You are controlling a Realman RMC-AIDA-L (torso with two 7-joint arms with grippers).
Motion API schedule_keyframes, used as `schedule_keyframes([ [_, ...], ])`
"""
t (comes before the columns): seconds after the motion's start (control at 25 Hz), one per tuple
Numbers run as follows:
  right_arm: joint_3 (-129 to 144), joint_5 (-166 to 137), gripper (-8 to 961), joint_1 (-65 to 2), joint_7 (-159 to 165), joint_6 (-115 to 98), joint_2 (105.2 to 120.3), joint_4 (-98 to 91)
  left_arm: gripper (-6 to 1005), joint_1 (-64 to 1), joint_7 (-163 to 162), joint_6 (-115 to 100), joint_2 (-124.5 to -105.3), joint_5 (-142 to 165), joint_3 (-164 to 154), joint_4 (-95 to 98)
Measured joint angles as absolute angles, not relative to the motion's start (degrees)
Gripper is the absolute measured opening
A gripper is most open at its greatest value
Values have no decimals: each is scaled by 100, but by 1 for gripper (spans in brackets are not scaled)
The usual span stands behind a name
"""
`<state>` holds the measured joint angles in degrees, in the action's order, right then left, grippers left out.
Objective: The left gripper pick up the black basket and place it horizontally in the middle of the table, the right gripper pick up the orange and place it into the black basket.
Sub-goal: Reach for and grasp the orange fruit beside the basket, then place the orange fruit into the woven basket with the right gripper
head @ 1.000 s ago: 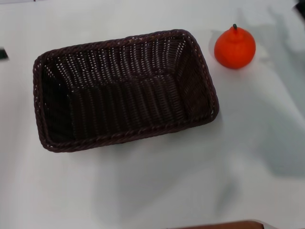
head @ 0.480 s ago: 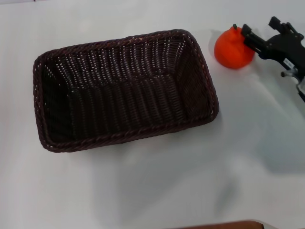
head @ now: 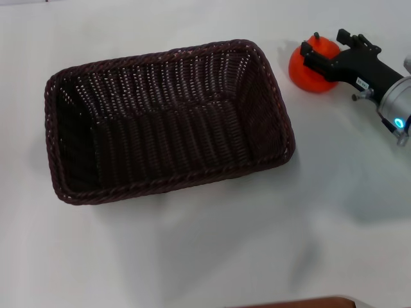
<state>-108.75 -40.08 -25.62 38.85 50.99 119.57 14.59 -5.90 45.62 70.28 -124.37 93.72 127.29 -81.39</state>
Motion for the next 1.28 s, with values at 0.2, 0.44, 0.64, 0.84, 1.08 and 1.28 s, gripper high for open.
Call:
schedule_keyframes([
  [0.2, -10817, -4008, 917, -2515, 3937, 5086, 11957, 1464, 709, -590, 4719, 7051, -12425, 9209, 12752, -7917],
  [0.44, -10760, -4008, 779, -2479, 3910, 5100, 11954, 1471, 709, -643, 4946, 7061, -12418, 8862, 12759, -7595],
  [0.64, -10726, -4004, 564, -2470, 3933, 5133, 11953, 1485, 709, -665, 5059, 7065, -12416, 8699, 12754, -7415],
  [0.84, -10821, -3964, 328, -2416, 3942, 5461, 11951, 1500, 709, -663, 5093, 7116, -12418, 8527, 12756, -7221],
  [1.08, -10928, -3976, 297, -1950, 4219, 6243, 11935, 2179, 709, -613, 5216, 7198, -12412, 8355, 12776, -7145],
  [1.28, -10658, -3998, 269, -1412, 4396, 7287, 11947, 3199, 709, -593, 5617, 7231, -12410, 8143, 12822, -6949],
])
